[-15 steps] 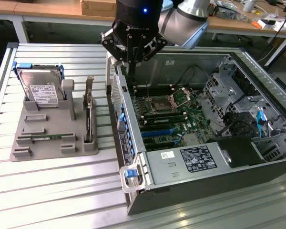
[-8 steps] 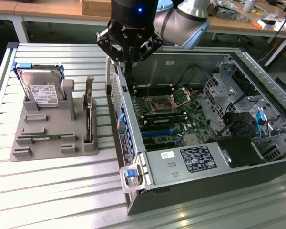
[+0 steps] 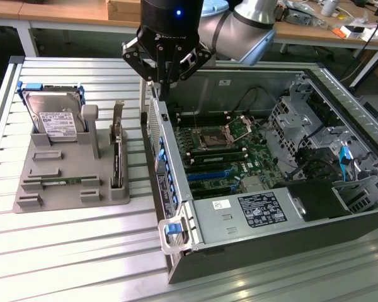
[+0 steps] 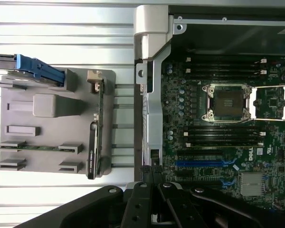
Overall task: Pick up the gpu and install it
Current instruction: 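Reach for the gpu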
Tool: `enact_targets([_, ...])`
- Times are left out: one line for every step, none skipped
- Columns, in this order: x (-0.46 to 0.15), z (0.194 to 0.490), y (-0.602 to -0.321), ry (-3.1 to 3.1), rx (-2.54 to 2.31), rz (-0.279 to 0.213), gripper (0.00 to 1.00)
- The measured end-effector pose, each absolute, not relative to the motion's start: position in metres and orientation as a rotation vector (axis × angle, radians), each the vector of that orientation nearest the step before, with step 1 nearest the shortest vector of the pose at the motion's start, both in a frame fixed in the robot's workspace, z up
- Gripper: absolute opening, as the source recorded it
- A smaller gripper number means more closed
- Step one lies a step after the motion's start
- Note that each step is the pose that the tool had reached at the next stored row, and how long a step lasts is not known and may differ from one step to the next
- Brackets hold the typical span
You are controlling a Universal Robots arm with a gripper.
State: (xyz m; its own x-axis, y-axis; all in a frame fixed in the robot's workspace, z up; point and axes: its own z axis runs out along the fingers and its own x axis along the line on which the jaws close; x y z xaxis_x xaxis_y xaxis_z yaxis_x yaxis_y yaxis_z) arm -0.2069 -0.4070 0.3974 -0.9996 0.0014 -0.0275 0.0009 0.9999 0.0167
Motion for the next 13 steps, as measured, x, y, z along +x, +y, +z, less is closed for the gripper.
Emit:
enact_targets([-0.208, 0.397, -0.407, 3.114, 0.002, 0.026, 0.11])
enact_targets([-0.211, 0.397, -0.407, 3.114, 0.002, 0.026, 0.11])
enact_targets([-0.213, 0.397, -0.407, 3.114, 0.002, 0.026, 0.11])
enact_targets([-0.215, 0.397, -0.407, 3.114, 0.002, 0.026, 0.11])
enact_targets([-0.218, 0.397, -0.407, 3.114, 0.002, 0.026, 0.11])
enact_targets([-0.219, 0.397, -0.407, 3.114, 0.002, 0.026, 0.11])
enact_targets([-0.222, 0.397, -0.407, 3.114, 0.002, 0.026, 0.11])
enact_targets([-0.224, 0.397, -0.407, 3.114, 0.002, 0.026, 0.11])
enact_targets([-0.226, 0.397, -0.407, 3.114, 0.002, 0.026, 0.11])
enact_targets([-0.229, 0.397, -0.407, 3.114, 0.002, 0.026, 0.11])
enact_targets([-0.23, 0.397, -0.407, 3.114, 0.002, 0.026, 0.11])
enact_targets([-0.233, 0.397, -0.407, 3.114, 0.002, 0.026, 0.11])
enact_targets([-0.234, 0.397, -0.407, 3.113, 0.002, 0.026, 0.11])
